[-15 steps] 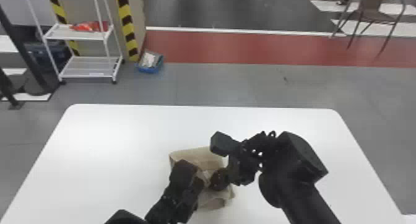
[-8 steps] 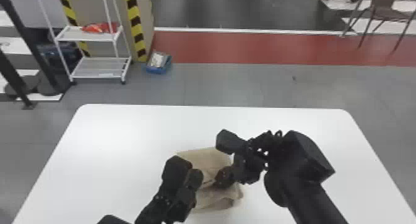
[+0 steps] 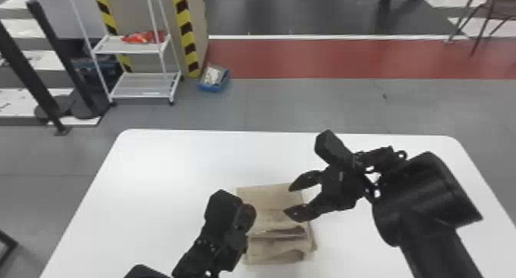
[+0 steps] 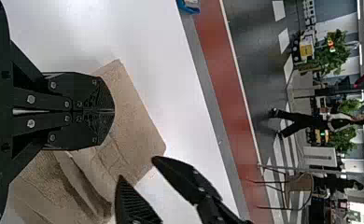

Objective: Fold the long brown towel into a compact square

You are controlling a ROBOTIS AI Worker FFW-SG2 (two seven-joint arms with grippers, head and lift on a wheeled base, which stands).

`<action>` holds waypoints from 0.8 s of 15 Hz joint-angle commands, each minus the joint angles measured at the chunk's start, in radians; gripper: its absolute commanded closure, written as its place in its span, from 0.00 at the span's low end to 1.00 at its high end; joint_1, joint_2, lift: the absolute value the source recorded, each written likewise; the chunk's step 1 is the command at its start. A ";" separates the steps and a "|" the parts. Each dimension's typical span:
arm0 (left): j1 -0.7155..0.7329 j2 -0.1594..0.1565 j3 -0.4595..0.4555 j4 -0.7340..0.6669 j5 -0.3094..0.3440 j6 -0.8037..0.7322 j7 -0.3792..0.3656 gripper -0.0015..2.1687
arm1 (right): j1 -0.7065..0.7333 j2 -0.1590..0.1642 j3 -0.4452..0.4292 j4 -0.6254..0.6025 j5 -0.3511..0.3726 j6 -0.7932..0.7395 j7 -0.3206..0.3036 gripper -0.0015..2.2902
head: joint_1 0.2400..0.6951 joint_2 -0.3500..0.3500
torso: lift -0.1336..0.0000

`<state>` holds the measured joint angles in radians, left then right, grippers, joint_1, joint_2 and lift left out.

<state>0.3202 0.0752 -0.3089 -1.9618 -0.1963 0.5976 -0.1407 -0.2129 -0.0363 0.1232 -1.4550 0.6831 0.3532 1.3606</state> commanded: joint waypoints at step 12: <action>0.042 0.041 0.113 0.057 0.190 -0.451 -0.028 0.17 | 0.472 0.037 -0.536 -0.412 -0.669 -0.231 -0.434 0.05 | 1.00 0.29 | 1.00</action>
<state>0.3590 0.1141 -0.2047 -1.9022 -0.0350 0.1991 -0.1664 0.1948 -0.0081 -0.3762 -1.7996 0.1010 0.1504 0.9641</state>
